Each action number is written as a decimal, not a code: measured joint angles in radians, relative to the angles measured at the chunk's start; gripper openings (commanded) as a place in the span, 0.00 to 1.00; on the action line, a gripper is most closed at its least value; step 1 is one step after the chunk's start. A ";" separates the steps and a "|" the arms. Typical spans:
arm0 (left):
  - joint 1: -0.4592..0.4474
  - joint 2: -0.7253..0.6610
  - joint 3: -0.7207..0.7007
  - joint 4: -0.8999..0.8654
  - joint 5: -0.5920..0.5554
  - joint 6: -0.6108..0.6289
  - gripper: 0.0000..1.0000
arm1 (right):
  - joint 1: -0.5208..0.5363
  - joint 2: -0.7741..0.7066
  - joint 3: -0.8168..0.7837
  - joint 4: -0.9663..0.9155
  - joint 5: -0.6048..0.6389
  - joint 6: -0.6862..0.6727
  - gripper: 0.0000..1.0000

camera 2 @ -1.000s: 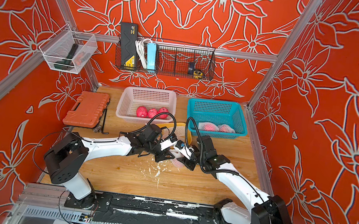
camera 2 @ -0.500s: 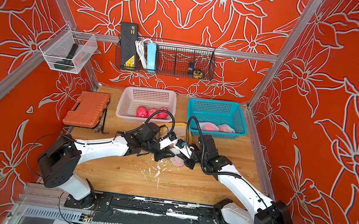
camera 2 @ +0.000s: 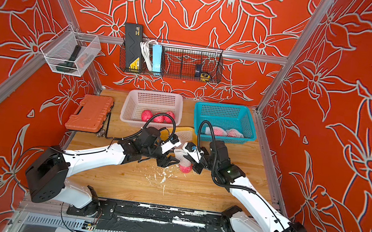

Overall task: Remove foam nets from apples
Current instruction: Remove the foam net from the apple, then place the foam net into the storage box.

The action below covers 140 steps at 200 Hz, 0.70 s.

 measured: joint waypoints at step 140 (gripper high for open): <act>0.075 -0.089 -0.029 0.047 -0.090 -0.053 0.76 | 0.000 -0.040 0.127 -0.081 0.098 0.011 0.12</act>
